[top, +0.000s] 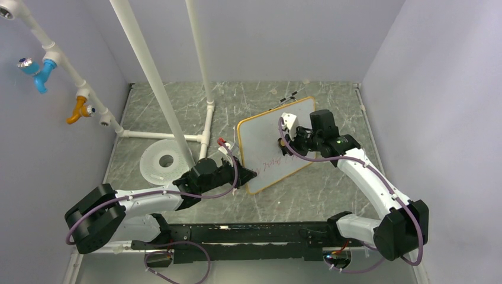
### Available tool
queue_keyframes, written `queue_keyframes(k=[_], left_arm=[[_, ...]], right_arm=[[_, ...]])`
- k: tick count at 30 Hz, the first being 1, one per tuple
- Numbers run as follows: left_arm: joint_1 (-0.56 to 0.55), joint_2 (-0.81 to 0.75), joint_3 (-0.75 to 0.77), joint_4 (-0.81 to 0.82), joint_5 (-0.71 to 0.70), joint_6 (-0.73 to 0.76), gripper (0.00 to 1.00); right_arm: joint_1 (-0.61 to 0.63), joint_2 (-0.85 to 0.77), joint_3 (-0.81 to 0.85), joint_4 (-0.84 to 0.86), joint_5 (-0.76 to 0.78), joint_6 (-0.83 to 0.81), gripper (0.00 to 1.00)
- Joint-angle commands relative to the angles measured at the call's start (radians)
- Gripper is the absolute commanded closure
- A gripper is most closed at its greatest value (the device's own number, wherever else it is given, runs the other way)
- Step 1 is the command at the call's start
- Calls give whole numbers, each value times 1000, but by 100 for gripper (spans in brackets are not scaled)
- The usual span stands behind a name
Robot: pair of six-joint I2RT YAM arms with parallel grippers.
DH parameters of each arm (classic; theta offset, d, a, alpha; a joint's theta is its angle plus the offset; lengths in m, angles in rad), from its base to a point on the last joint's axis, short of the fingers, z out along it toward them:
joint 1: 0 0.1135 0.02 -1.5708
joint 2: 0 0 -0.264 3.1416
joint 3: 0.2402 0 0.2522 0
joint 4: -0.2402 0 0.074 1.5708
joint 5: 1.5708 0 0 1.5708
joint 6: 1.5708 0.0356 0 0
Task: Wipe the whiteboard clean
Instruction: Erase the whiteboard at the center of the board.
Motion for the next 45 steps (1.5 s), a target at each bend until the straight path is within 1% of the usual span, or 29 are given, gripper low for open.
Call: queue_keyframes(k=[1,3,6,8,10,12,15,16,18,19,21,24,27,29,32,37,38,41,45], left_arm=[[-18,-48,14,73,76,65,100],[-18,-50,15,69,76,65,100],[-17,-51,16,69,75,64,100],[-17,-52,11,74,72,62,100],[-17,-52,11,74,70,62,100],[-17,-46,12,78,70,62,100],[-17,-36,15,88,74,57,100],[-17,-36,15,89,73,57,100],[-16,-41,14,88,72,59,100],[-16,-47,12,84,69,62,100],[-16,-58,6,80,66,66,100],[-16,-71,-3,69,60,81,100],[-15,-82,-3,53,56,97,100],[-14,-85,0,43,56,105,100],[-13,-86,8,35,59,112,100],[-13,-90,6,33,54,115,100],[-13,-92,6,30,53,116,100],[-13,-102,3,24,50,119,100],[-12,-97,1,32,62,116,100]], right_arm=[[-10,-18,4,36,33,-10,100],[-8,-9,-5,48,62,-2,100],[-13,-7,-5,126,215,76,100],[-36,-27,-11,171,277,116,100],[-50,-37,-15,163,240,113,100],[-50,-37,-22,115,112,64,100],[3,-23,-15,-3,-88,-67,100],[19,-20,-13,-23,-132,-83,100],[38,-6,-2,-39,-171,-87,100],[39,0,7,-39,-175,-79,100],[26,-5,9,20,-88,-12,100],[-47,-27,-2,118,39,96,100],[-104,-47,-20,163,125,138,100],[-114,-40,-25,158,126,131,100],[-106,-27,-25,112,24,80,100],[12,-12,-24,-26,-171,-87,100],[22,-7,-20,-40,-184,-99,100],[13,-6,-17,-4,-150,-60,100],[-66,-16,-26,137,11,108,100]])
